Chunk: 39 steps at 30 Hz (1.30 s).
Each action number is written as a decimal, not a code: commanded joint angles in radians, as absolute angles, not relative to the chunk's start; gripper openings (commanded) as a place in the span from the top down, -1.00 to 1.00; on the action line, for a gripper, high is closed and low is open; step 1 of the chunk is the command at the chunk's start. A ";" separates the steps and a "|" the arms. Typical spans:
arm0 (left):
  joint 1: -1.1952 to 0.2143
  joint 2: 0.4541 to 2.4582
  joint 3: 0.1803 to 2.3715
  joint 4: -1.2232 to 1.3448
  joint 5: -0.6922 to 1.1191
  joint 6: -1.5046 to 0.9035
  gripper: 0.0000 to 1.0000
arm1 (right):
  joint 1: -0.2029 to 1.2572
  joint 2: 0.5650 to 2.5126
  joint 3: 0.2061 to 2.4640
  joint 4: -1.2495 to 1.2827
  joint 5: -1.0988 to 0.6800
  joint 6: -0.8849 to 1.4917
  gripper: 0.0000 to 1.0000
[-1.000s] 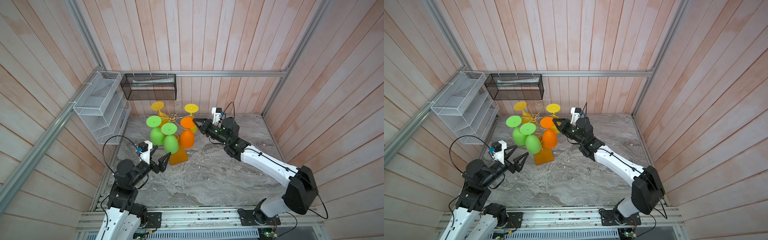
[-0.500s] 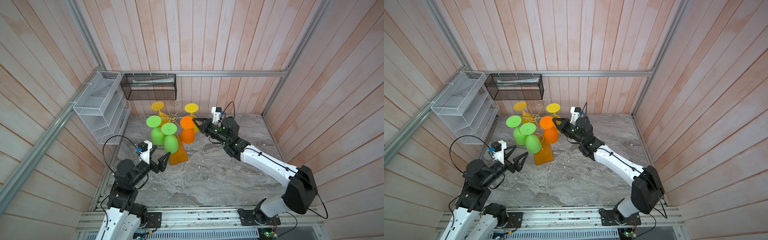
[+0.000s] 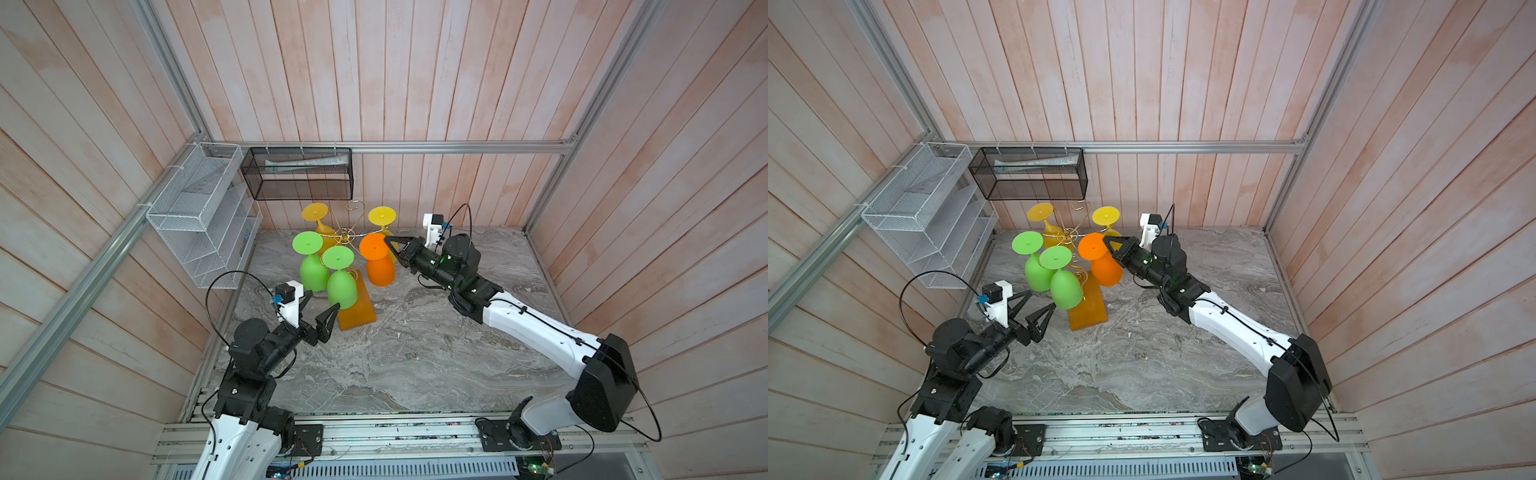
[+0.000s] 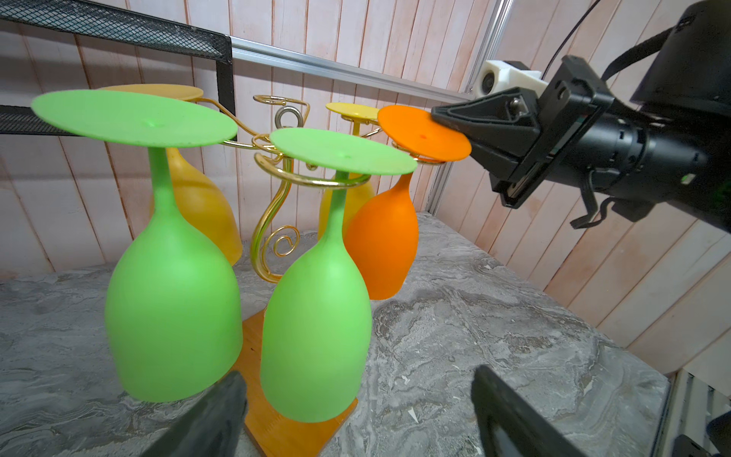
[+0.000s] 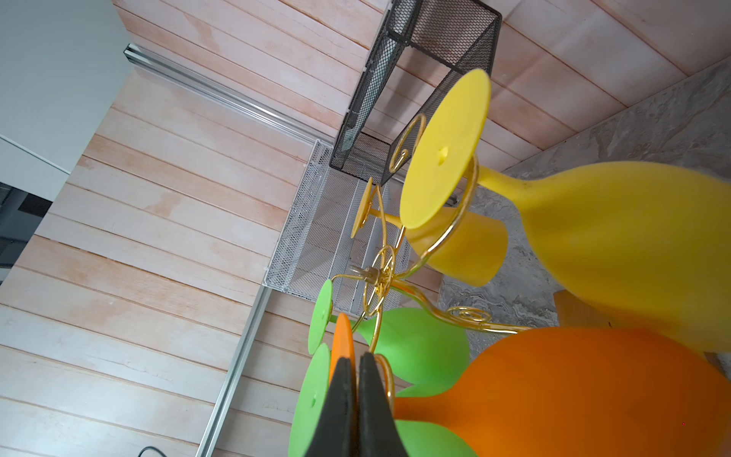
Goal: Take the wine glass off the wine glass rack
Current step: Pick up the wine glass from the wine glass rack.
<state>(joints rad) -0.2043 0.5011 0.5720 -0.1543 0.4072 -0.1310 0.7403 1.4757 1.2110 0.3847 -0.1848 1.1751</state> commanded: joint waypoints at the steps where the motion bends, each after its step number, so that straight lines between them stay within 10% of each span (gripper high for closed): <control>1: -0.209 0.497 0.570 -0.168 0.389 -0.129 -0.81 | 0.752 1.428 1.220 0.381 -0.156 1.151 1.00; 39: -0.210 0.497 0.570 -0.184 0.382 -0.132 -0.82 | 0.807 1.547 1.336 0.378 -0.129 1.149 1.00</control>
<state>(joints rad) -0.2043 0.5011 0.5720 -0.1799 0.3843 -0.1314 0.8055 1.5372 1.2953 0.3588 -0.1505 1.1660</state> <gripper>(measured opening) 0.909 0.048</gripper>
